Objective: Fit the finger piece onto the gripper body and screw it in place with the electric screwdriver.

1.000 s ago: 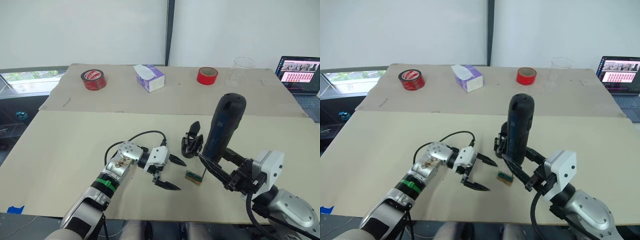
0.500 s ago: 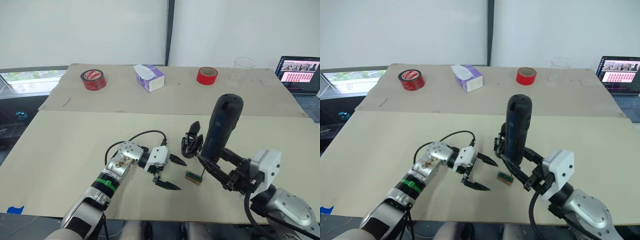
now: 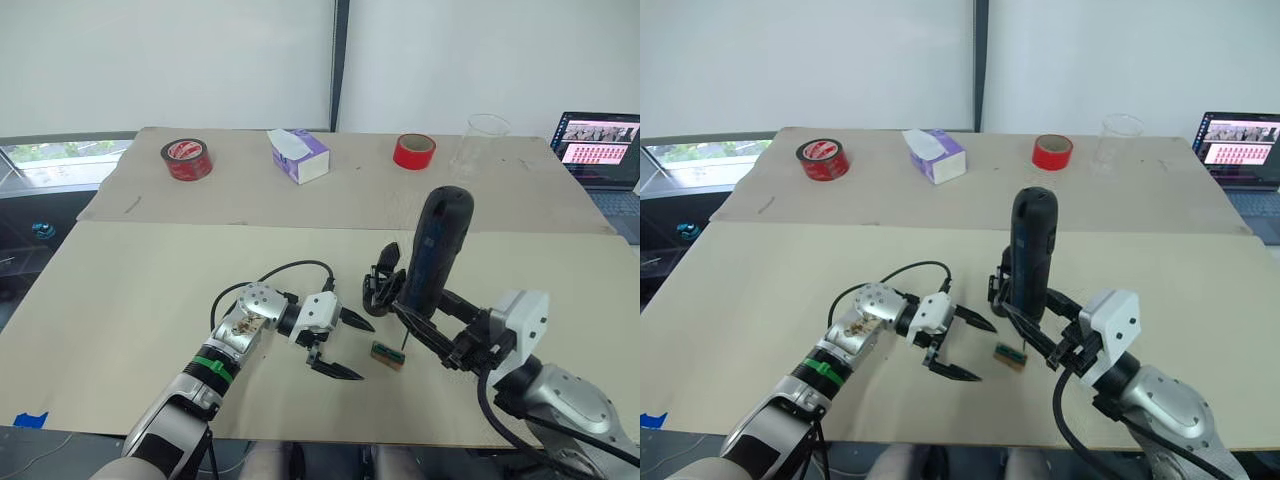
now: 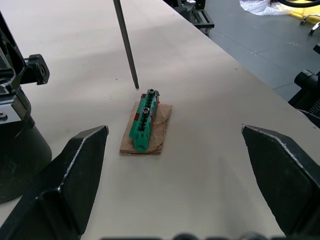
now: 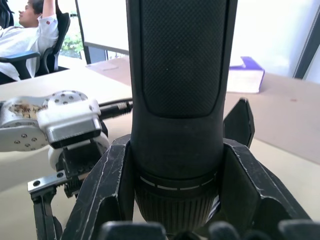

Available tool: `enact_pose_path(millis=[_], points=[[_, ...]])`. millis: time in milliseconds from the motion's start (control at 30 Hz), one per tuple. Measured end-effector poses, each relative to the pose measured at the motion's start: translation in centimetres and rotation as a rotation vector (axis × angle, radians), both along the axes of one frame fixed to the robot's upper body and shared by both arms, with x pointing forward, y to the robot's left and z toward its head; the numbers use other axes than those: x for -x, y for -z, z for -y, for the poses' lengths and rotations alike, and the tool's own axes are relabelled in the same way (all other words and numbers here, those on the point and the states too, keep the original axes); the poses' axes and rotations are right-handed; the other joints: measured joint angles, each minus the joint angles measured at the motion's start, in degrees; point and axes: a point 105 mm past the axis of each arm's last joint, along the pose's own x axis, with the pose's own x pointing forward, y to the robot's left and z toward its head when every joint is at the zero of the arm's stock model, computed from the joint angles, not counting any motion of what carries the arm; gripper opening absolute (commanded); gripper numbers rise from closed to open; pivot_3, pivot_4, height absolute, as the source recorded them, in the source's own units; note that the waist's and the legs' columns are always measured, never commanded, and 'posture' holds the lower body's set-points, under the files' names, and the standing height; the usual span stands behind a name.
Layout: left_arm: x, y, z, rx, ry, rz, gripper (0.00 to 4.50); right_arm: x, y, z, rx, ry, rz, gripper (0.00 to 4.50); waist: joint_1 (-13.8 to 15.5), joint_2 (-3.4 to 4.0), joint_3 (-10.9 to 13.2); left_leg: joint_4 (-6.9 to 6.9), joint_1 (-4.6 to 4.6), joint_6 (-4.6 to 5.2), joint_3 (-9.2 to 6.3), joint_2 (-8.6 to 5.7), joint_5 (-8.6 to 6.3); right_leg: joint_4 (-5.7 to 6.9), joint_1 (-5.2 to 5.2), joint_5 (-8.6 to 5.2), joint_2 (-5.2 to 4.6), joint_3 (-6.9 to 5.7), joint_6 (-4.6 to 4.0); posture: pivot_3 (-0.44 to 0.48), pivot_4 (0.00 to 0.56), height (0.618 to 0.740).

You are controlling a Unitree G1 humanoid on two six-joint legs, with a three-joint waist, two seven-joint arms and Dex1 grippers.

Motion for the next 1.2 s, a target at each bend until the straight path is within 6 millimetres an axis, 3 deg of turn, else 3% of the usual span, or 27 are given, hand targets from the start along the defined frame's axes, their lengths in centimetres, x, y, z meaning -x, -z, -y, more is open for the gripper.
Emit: enact_pose_path(millis=[433, 1200], points=[[-0.4, -0.7, 0.1, 0.003, 0.002, 0.026, 4.50, 1.0, 0.4, 0.2, -0.012, 0.002, -0.018, 1.90, -0.03, 0.00, 0.00, 0.00, 0.01, 0.00, -0.01, 0.01, 0.00, 0.01, 0.01, 0.00, 0.00, -0.01, 0.01, 0.000, 0.150, 0.740], [-0.4, -0.4, 0.0, -0.002, 0.011, 0.027, 4.50, 1.7, -0.8, 0.2, -0.048, -0.003, 0.023, 1.90, 0.01, 0.00, 0.00, 0.01, 0.01, 0.01, -0.01, 0.00, -0.01, 0.00, 0.02, -0.02, -0.01, -0.01, 0.04, 0.000, 0.150, 0.740]])
